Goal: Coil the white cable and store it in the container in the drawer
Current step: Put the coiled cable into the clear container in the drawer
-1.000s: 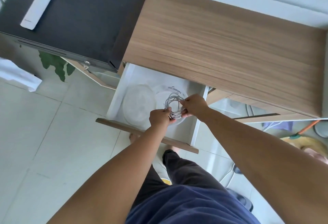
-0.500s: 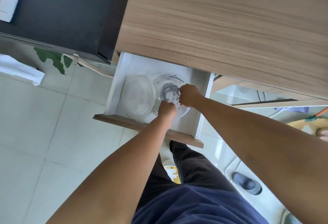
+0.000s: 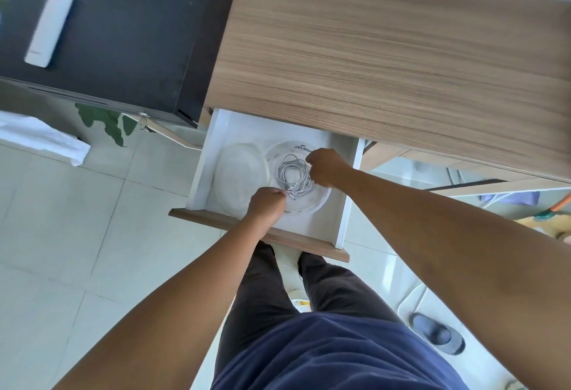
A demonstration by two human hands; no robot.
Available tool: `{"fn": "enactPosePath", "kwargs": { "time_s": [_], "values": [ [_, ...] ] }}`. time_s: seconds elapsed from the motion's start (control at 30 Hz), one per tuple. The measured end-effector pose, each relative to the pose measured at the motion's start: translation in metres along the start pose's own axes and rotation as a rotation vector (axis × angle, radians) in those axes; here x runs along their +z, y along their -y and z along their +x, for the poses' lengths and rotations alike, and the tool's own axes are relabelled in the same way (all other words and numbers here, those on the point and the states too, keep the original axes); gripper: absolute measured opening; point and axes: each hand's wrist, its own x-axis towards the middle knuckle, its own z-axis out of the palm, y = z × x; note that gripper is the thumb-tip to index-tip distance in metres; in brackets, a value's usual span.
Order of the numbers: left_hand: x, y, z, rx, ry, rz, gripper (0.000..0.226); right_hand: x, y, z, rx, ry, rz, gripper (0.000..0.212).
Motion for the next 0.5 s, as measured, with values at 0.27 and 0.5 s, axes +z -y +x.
{"fn": "enactPosePath", "kwargs": {
  "time_s": [0.27,0.5],
  "values": [
    [-0.033,0.014,-0.007,0.018,-0.057,-0.089,0.013,0.01,0.035,0.013,0.026,0.032,0.24,0.029],
    [-0.06,0.019,-0.002,-0.05,-0.05,-0.152,0.009,0.035,0.061,0.022,0.207,0.164,0.577,0.018]
  ]
}}
